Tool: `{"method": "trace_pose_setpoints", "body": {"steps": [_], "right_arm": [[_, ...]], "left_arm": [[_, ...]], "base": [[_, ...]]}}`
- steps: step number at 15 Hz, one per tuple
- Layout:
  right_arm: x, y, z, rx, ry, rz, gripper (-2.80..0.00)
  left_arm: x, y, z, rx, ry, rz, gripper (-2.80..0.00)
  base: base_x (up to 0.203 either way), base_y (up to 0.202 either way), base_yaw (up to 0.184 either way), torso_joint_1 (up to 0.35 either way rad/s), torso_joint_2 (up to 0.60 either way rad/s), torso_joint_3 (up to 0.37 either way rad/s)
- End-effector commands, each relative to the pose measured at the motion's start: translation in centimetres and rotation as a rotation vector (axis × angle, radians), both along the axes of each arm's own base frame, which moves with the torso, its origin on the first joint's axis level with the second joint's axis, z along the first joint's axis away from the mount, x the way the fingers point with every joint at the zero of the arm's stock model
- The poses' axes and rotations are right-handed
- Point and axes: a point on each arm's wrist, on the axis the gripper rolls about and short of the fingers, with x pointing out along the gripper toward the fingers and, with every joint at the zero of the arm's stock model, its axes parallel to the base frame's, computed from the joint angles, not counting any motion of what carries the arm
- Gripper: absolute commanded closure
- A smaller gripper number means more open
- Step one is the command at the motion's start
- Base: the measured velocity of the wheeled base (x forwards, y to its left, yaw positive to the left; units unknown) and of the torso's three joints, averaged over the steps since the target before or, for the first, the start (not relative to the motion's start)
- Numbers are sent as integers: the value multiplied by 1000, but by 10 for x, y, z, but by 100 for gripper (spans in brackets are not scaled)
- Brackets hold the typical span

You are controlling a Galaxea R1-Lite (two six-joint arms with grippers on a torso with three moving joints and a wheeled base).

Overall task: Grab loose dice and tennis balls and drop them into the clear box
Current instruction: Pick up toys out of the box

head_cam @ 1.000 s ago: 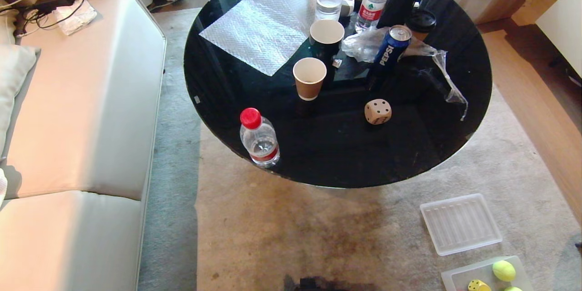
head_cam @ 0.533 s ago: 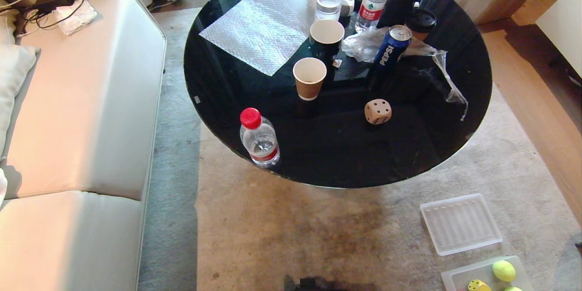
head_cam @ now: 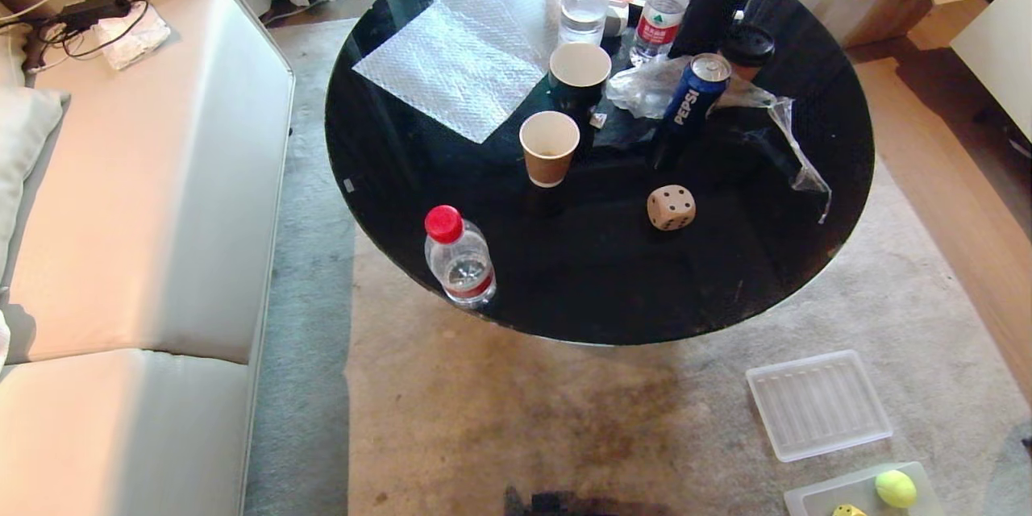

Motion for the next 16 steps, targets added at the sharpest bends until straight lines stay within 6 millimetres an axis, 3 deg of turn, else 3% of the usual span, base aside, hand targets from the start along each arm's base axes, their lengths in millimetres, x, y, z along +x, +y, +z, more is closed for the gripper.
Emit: {"method": "trace_pose_setpoints", "body": {"steps": [1, 10, 16], "right_arm": [[0, 0, 0, -1, 1, 0, 0], [0, 0, 0, -4, 1, 1, 0], [0, 0, 0, -7, 2, 1, 0]], "left_arm": [[0, 0, 0, 0, 1, 0, 0], [0, 0, 0, 0, 1, 0, 0], [0, 0, 0, 0, 1, 0, 0]], "base": [[174, 0, -5, 2, 2, 5], [182, 0, -1, 3, 2, 1], [18, 0, 0, 1, 1, 0]]}}
